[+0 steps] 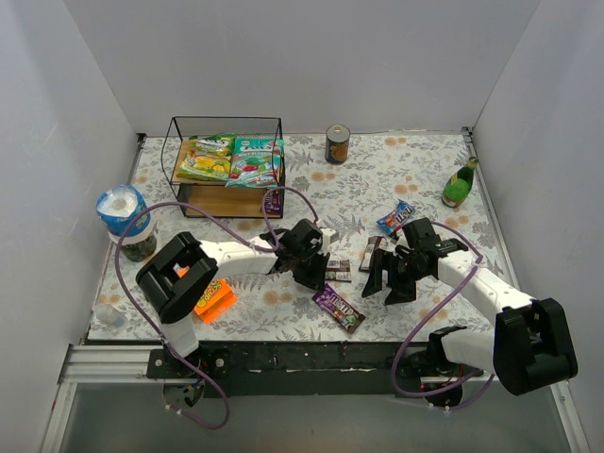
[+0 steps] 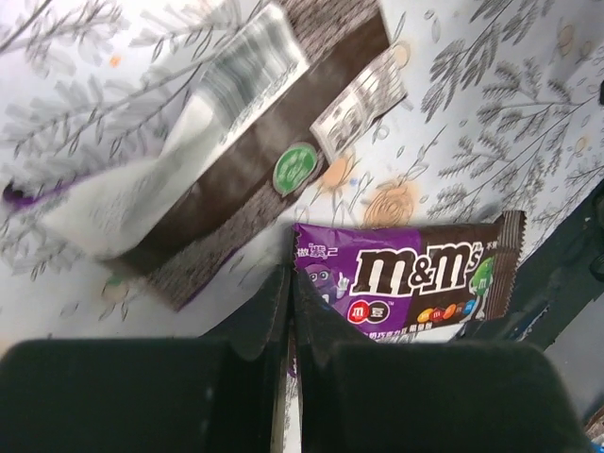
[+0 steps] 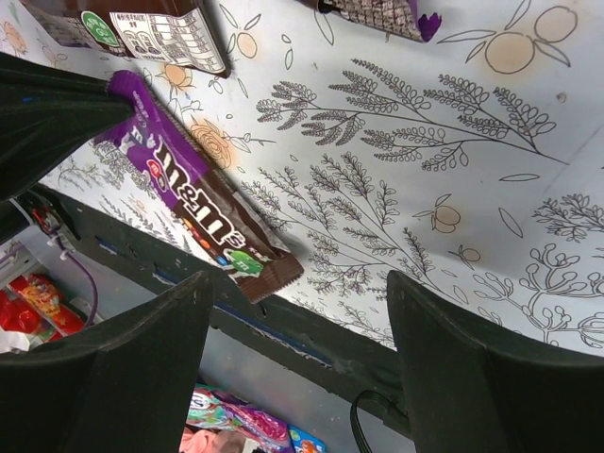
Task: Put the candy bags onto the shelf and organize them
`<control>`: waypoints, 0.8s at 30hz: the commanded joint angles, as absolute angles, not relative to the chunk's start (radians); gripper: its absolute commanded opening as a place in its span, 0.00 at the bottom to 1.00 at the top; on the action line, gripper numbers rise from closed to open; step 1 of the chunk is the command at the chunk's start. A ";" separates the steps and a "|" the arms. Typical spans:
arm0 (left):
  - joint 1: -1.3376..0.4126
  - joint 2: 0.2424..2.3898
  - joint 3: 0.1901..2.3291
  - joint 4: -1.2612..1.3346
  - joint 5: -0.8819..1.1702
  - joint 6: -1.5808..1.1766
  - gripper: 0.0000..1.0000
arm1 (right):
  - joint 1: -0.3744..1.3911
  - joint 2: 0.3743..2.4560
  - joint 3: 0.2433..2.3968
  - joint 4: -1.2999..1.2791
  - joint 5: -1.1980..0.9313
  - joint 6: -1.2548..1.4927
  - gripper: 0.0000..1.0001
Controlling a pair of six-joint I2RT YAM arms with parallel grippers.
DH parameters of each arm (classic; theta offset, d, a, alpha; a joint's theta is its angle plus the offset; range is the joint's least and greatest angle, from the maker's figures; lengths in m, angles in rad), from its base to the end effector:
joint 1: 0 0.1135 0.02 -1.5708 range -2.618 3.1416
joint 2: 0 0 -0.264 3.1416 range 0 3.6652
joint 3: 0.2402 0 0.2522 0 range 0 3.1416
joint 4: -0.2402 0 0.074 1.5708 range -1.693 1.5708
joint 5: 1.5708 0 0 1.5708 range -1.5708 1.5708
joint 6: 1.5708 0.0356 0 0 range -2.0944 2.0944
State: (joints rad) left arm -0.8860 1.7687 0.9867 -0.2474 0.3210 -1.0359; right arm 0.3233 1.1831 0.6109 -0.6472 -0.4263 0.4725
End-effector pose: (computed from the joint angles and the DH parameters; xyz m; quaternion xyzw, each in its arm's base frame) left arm 0.2086 -0.2732 0.1499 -0.0286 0.9517 -0.3046 0.0249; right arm 0.1805 0.0760 0.1758 0.0349 0.9624 0.2582 0.0768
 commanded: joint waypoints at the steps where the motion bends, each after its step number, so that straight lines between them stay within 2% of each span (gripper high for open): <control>1: -0.885 1.619 0.930 -0.295 0.245 -1.057 0.00 | 0.327 1.163 0.609 -0.621 -0.422 0.486 0.81; 7: -0.781 1.410 0.850 -0.253 0.247 -1.117 0.00 | 0.327 1.180 0.621 -0.611 -0.420 0.491 0.81; 10: -0.640 1.324 0.803 -0.223 0.282 -1.179 0.00 | 0.327 1.193 0.632 -0.607 -0.420 0.492 0.81; 24: -0.399 1.207 0.706 -0.256 0.143 -1.391 0.00 | 0.327 1.215 0.657 -0.591 -0.422 0.499 0.81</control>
State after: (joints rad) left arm -0.4534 1.2648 0.7452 -0.2436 0.2035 -1.2991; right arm 0.3233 1.2091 0.6136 -0.6136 -0.4213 0.4942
